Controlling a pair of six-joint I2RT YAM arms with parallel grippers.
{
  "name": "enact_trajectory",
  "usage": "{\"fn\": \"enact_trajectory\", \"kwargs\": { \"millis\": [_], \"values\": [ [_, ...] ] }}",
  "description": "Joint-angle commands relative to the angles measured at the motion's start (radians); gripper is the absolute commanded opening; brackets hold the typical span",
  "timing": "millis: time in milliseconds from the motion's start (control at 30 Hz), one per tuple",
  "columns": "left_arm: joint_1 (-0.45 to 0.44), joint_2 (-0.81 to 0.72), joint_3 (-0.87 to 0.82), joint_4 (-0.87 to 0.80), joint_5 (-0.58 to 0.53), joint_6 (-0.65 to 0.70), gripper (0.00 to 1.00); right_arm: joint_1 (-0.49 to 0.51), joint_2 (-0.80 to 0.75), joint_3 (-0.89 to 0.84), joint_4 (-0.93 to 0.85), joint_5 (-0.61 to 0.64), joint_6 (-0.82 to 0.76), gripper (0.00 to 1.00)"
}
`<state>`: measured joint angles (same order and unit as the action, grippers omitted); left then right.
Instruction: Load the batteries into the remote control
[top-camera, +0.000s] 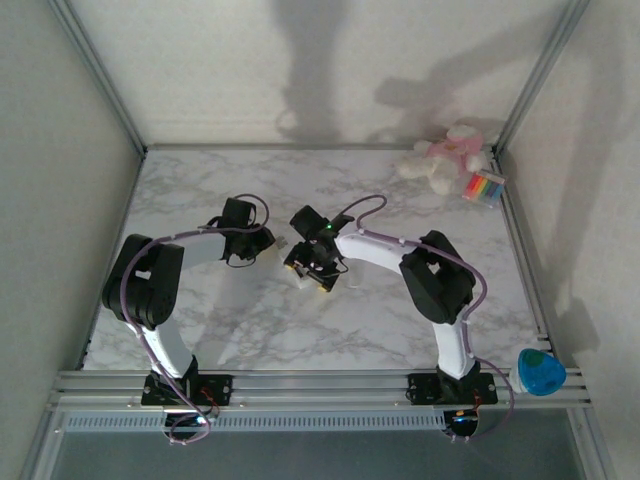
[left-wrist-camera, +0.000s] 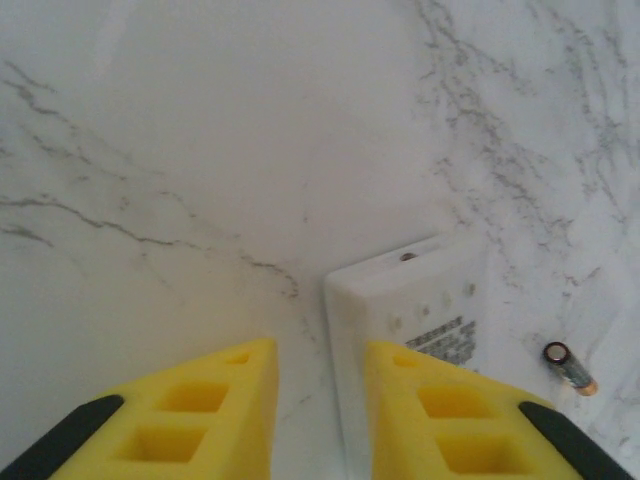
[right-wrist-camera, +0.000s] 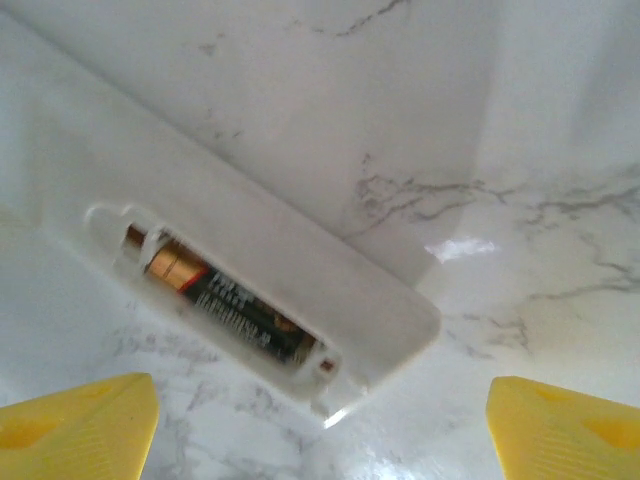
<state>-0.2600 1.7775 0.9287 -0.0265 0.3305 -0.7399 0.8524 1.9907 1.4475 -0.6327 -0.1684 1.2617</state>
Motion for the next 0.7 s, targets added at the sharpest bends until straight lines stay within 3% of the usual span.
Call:
{"fn": "enact_trajectory", "kwargs": {
  "millis": [0,267,467,633,667],
  "values": [
    [0.006,-0.009,0.043,-0.006,0.034,0.031,0.31,-0.001,-0.097,-0.020,-0.073,0.052,-0.112,0.86],
    [0.006,-0.059,0.091,-0.059,0.008,0.069,0.41,-0.041,-0.128,0.056,-0.166,0.140,-0.354,0.81],
    [0.007,-0.167,0.086,-0.119,-0.031,0.069,0.67,-0.101,-0.061,0.182,-0.235,0.188,-0.542,0.78],
    [0.006,-0.290,0.046,-0.154,-0.062,0.037,0.98,-0.151,0.060,0.312,-0.280,0.212,-0.665,0.75],
    [0.007,-0.315,0.035,-0.155,-0.070,0.030,1.00,-0.155,0.081,0.331,-0.285,0.212,-0.687,0.75]
  ]
}}
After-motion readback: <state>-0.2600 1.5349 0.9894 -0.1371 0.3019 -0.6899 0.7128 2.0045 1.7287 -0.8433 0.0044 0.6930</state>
